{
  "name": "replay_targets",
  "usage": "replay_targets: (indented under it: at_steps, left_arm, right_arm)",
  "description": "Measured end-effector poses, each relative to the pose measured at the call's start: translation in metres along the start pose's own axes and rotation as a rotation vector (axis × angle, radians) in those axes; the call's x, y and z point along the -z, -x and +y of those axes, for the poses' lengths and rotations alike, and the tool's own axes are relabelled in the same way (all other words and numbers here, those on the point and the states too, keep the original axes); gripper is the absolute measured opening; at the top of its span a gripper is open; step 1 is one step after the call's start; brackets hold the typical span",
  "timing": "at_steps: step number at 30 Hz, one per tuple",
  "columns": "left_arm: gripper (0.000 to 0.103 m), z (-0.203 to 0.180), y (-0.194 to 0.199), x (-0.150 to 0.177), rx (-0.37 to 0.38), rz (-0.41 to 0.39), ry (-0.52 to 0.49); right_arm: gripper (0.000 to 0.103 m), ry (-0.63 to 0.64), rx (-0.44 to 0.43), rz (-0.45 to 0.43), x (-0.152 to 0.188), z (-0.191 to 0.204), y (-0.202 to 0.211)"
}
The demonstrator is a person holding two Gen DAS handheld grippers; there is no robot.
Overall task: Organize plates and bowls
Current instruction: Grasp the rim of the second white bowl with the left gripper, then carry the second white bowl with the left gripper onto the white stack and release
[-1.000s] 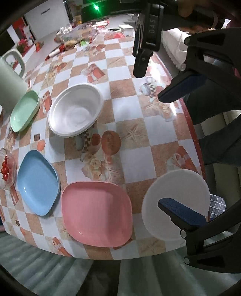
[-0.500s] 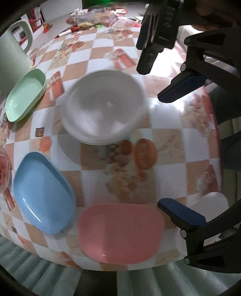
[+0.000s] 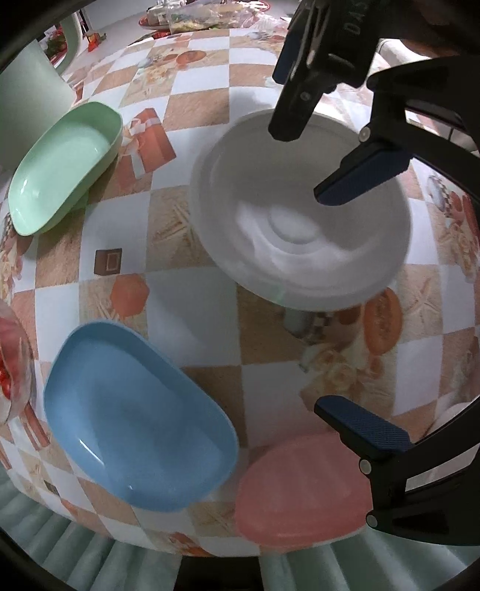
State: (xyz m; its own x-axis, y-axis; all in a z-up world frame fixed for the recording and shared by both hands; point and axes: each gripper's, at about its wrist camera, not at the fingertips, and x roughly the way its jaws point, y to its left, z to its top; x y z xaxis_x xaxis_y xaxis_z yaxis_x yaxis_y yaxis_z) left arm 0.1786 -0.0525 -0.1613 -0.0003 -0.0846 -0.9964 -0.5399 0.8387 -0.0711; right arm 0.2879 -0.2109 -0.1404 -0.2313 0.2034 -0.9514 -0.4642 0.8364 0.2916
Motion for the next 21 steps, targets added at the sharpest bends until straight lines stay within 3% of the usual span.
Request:
replay_targets:
  at_steps: [4, 6, 8, 11, 12, 13, 15, 19, 21]
  left_arm:
    - [0.097, -0.006, -0.009, -0.007, -0.021, 0.003, -0.007]
    - [0.096, -0.004, -0.013, -0.012, -0.016, 0.015, -0.007]
    - [0.09, 0.001, -0.018, -0.014, 0.005, 0.036, 0.002]
    - [0.075, 0.002, -0.027, -0.015, 0.024, 0.069, 0.012]
    - [0.075, 0.002, -0.028, -0.014, 0.024, 0.068, 0.005]
    - [0.072, 0.003, -0.026, -0.013, 0.019, 0.058, 0.0]
    - [0.067, -0.001, -0.025, -0.01, 0.02, 0.053, -0.039]
    - [0.052, -0.007, -0.022, -0.003, 0.068, 0.064, -0.074]
    - [0.05, -0.011, -0.022, 0.003, 0.068, 0.065, -0.094]
  right_arm:
    - [0.098, 0.027, -0.005, 0.0, -0.007, 0.004, -0.004]
    - [0.073, 0.034, -0.015, 0.0, -0.008, 0.013, -0.008]
    - [0.063, 0.027, -0.022, 0.013, -0.011, 0.018, -0.015]
    - [0.063, 0.012, -0.049, 0.014, -0.015, 0.028, -0.024]
    - [0.063, 0.022, -0.054, 0.016, -0.015, 0.029, -0.024]
    - [0.058, 0.029, -0.06, 0.017, -0.015, 0.031, -0.024]
    - [0.036, 0.024, -0.092, 0.03, -0.012, 0.032, -0.026]
    - [0.036, 0.023, -0.12, 0.049, 0.001, 0.038, -0.03]
    - [0.036, 0.024, -0.134, 0.056, 0.006, 0.041, -0.031]
